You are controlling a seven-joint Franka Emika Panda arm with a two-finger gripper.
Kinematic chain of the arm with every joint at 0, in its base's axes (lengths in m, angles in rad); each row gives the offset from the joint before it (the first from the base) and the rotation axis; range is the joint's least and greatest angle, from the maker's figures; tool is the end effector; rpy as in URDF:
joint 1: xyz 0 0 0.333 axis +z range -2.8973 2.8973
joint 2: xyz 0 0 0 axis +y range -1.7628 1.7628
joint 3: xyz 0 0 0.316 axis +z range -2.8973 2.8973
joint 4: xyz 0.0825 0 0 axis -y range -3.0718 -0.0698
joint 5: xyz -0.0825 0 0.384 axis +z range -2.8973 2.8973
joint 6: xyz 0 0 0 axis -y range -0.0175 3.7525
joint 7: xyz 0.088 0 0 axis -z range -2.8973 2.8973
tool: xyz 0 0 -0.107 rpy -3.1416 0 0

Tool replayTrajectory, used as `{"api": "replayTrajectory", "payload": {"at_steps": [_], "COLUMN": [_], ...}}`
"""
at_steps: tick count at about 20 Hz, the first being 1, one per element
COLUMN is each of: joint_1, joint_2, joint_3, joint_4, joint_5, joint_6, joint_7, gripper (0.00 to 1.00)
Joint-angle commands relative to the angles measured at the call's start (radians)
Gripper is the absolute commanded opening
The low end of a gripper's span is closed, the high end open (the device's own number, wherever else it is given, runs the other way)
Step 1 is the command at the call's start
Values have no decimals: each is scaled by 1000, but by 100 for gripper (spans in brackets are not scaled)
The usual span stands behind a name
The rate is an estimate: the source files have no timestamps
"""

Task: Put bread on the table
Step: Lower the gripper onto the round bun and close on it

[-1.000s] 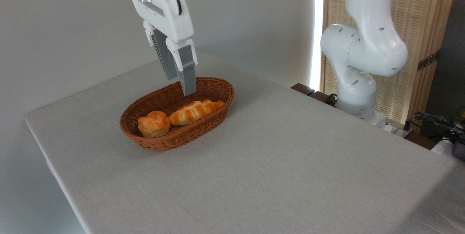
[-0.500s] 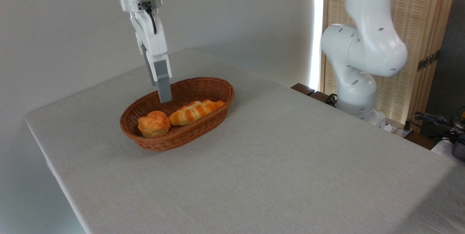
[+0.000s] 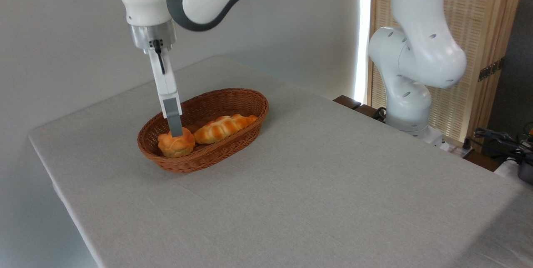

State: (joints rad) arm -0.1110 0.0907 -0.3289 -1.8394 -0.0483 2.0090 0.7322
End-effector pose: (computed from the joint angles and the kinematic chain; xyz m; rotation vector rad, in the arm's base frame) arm 0.5391 -0.2511 0.4857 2.5818 -1.6748 0.1438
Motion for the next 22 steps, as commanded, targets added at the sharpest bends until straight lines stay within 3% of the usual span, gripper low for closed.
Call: {"api": "replayTrajectory", "payload": {"at_steps": [1, 9, 11, 14, 16, 19, 22], "joint_1": [-4, -4, -4, -4, -4, -4, -4], "joint_2": [-2, 23, 26, 29, 32, 32, 30], "joint_3": [-16, -32, -32, -33, -33, -33, -33], "joint_4": [-78, -109, -119, -121, -124, -124, -123], "joint_5": [-9, 17, 57, 62, 62, 62, 65], "joint_6": [117, 142, 160, 162, 162, 162, 162], "joint_7": [12, 18, 16, 16, 16, 16, 18], "gripper": [100, 98, 90, 79, 64, 51, 25]}}
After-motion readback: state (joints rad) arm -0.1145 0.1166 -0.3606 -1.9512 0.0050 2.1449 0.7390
